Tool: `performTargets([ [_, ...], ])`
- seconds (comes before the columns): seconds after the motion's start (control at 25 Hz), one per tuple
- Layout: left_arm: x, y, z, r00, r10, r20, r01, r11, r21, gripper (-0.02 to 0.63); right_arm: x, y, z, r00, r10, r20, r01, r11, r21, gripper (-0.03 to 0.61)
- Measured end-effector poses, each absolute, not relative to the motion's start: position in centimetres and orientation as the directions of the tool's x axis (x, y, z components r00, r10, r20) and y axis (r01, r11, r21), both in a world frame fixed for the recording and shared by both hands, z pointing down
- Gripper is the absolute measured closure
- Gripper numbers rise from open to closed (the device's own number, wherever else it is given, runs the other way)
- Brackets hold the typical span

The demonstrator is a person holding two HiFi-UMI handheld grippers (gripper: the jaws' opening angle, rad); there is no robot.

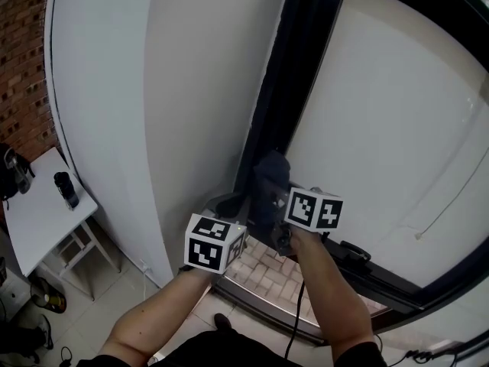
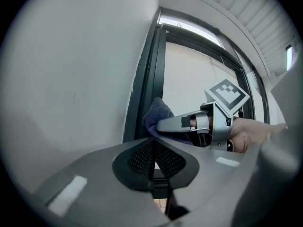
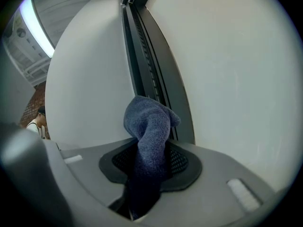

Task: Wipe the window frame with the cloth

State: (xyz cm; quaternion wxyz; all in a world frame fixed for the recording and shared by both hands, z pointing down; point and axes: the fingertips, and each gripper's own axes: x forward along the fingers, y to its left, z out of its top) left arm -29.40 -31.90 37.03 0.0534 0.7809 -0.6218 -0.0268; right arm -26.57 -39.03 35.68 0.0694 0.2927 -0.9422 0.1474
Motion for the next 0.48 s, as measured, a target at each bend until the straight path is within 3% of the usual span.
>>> performTargets([
  [0.48, -28.4, -33.3, 31.3, 0.252, -0.968, -0.014, -0.963, -0.252, 0.098, 0.62, -25.3, -39.4, 28.1, -0.787, -0.594, 0.166, -0.613, 0.782, -0.112, 0.449],
])
